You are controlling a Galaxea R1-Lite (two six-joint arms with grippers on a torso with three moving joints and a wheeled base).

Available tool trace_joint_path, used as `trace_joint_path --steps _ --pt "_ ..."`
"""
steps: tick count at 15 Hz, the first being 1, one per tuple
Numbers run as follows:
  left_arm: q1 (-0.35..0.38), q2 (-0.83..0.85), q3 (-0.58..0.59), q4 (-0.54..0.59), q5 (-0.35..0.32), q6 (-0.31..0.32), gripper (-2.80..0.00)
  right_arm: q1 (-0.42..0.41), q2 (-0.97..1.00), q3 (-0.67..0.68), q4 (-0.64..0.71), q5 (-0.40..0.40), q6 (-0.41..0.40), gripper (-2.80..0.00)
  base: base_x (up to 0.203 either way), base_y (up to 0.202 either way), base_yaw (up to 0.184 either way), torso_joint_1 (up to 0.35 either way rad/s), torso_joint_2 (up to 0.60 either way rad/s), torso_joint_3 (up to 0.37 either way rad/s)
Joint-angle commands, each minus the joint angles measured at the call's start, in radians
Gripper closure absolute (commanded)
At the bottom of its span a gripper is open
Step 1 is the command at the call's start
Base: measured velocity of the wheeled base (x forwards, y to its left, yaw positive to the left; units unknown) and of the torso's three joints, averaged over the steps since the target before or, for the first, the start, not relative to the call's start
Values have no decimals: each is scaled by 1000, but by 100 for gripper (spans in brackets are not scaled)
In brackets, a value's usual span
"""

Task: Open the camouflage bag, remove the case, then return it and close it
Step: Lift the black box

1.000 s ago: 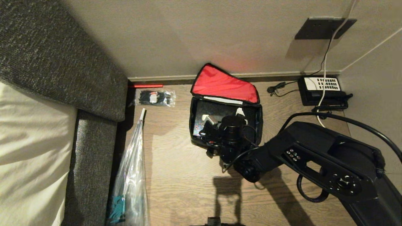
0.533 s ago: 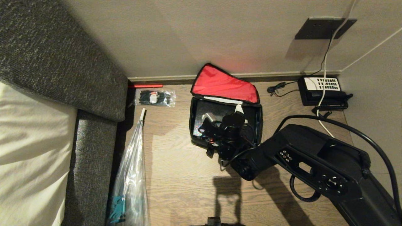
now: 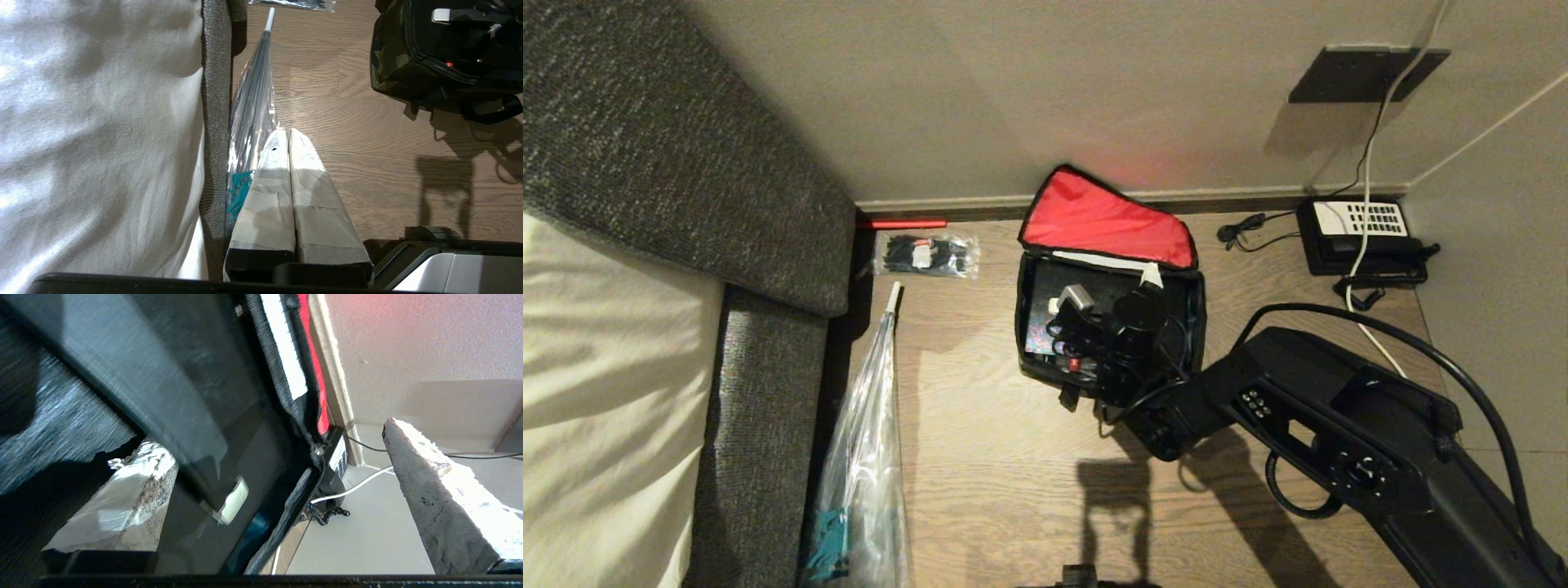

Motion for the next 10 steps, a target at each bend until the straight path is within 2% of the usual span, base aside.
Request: trace_joint_path --steps 1,10 --pt "1 0 0 0 0 0 0 -9 19 -41 1 -5 -3 -280 0 0 0 0 0 0" --pt "1 0 0 0 0 0 0 -33 106 -132 -36 -6 -23 -280 0 0 0 0 0 0"
